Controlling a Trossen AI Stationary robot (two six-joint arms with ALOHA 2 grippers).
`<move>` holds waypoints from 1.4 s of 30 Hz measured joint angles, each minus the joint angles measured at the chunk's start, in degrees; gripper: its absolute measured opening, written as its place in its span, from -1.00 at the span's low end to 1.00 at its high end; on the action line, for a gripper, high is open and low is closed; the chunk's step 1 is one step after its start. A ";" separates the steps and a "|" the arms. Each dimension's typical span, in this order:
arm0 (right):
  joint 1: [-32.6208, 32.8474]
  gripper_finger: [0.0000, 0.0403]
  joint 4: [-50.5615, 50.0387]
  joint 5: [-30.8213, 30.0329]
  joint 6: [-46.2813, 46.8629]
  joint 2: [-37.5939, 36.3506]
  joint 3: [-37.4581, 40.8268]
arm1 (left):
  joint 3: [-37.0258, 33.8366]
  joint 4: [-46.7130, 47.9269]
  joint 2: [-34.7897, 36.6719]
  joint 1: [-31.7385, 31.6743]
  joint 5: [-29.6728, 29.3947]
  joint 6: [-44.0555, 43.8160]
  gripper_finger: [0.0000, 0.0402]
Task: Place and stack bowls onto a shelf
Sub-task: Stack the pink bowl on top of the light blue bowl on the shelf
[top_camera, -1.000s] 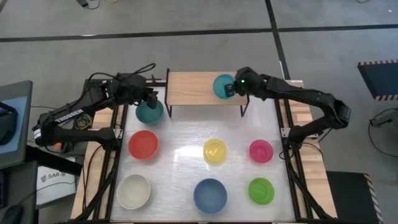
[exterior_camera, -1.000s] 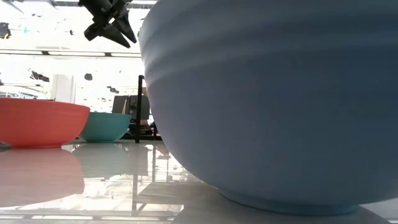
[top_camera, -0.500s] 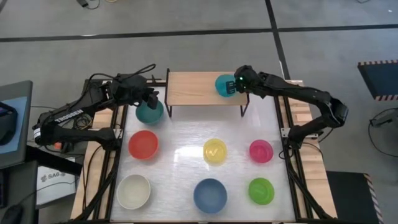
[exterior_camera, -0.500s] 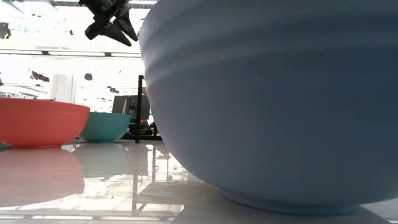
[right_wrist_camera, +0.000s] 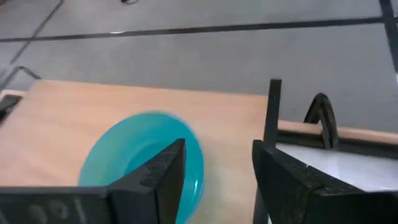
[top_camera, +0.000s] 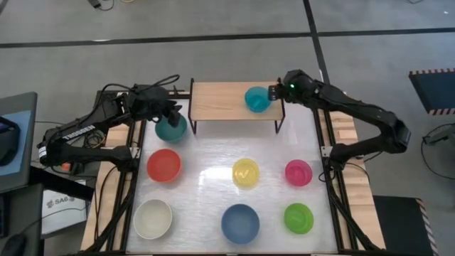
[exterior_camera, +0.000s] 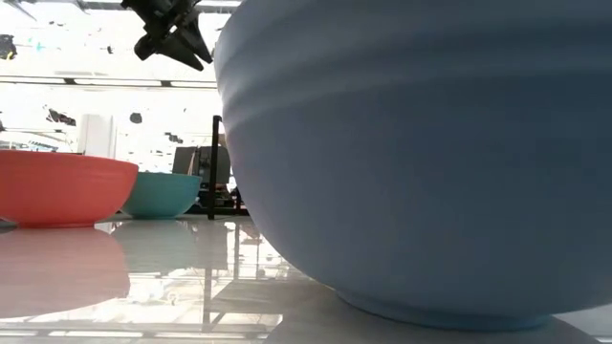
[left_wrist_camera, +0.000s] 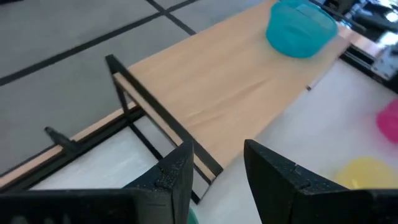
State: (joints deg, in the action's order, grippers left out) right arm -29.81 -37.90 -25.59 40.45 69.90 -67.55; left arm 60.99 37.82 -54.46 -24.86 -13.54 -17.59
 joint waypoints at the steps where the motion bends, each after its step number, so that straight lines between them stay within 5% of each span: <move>1: 0.81 0.07 -1.61 0.30 0.60 -1.11 0.00 | 0.00 0.01 0.00 0.00 0.67 0.92 -0.37; 9: 14.16 0.00 -19.99 5.28 1.14 -9.20 0.00 | 0.00 -0.06 0.00 0.00 7.02 9.50 -0.37; 15: 30.23 0.00 -33.97 6.28 15.65 -10.77 2.27 | -0.64 -3.50 0.00 0.07 11.42 16.35 -0.37; 20: 38.26 0.00 -37.30 10.33 20.56 -10.61 9.00 | -2.63 -10.06 -0.02 0.87 17.56 11.58 -0.37; 24: 40.47 0.00 -34.16 14.16 18.22 -10.76 17.57 | -5.70 -17.54 -0.05 4.02 17.74 5.65 -0.37; 29: 39.96 0.00 -27.79 18.11 15.13 -10.76 26.49 | -7.98 -23.85 -1.79 8.09 11.06 -2.18 -0.37; 42: 34.77 -0.04 -20.90 18.46 11.89 -10.57 36.57 | -8.41 -29.53 -12.13 21.83 -0.58 -10.33 -0.38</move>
State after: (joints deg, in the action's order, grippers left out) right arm 4.96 -58.80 -7.14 52.34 59.33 -30.98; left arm 52.58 8.30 -66.58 -3.03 -14.12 -27.92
